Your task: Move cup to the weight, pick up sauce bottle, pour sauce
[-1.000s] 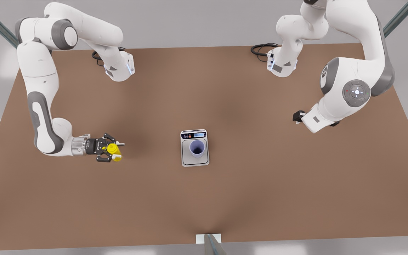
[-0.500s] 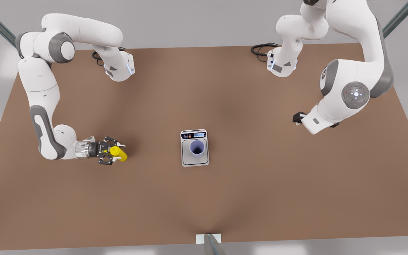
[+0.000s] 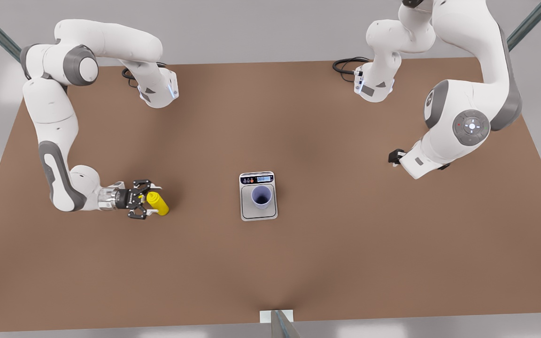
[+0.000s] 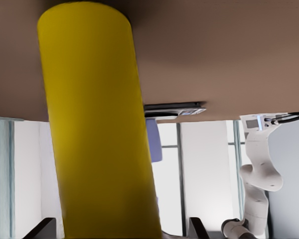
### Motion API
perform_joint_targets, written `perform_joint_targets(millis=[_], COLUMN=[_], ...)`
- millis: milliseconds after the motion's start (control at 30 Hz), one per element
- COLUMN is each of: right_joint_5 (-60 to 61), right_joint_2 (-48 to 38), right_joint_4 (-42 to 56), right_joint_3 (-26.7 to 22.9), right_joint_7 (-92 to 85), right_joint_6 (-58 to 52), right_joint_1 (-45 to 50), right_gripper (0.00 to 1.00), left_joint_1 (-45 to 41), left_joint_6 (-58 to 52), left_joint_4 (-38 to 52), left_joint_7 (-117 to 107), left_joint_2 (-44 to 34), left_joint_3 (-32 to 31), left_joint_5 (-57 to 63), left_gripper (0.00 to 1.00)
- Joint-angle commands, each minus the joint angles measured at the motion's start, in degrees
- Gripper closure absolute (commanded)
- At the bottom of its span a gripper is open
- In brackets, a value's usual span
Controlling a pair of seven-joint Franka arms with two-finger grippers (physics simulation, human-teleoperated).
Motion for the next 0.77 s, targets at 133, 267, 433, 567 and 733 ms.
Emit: perform_joint_targets(millis=[133,267,433,567,733], right_joint_5=[-3.3,-8.6,-28.3,-58.3,-69.9], right_joint_2=[-0.2,-0.2,-6.8,-28.2,-39.7], right_joint_4=[1.3,3.7,17.2,24.7,21.0], right_joint_3=[-1.8,-4.0,-6.5,-10.3,-10.0], right_joint_7=[-0.5,-0.7,-1.6,-20.4,-25.8], right_joint_6=[-0.1,-2.9,-7.3,-3.3,-2.3], right_joint_1=[-0.6,-1.0,-0.7,23.1,26.8], right_gripper=[0.0,0.0,0.0,0.0,0.0], left_joint_1=[0.0,0.0,0.0,0.6,0.7], left_joint_6=[0.0,-0.2,-1.1,-9.4,-8.3], left_joint_4=[0.0,0.0,2.5,6.7,5.1], left_joint_7=[0.0,0.2,0.0,1.7,0.9], left_joint_2=[0.0,-0.1,-0.1,-1.8,-1.5], left_joint_3=[0.0,0.0,0.0,4.0,4.0], left_joint_5=[0.0,0.0,-0.2,-0.3,-0.4], left_gripper=[0.0,0.0,0.0,0.0,0.0])
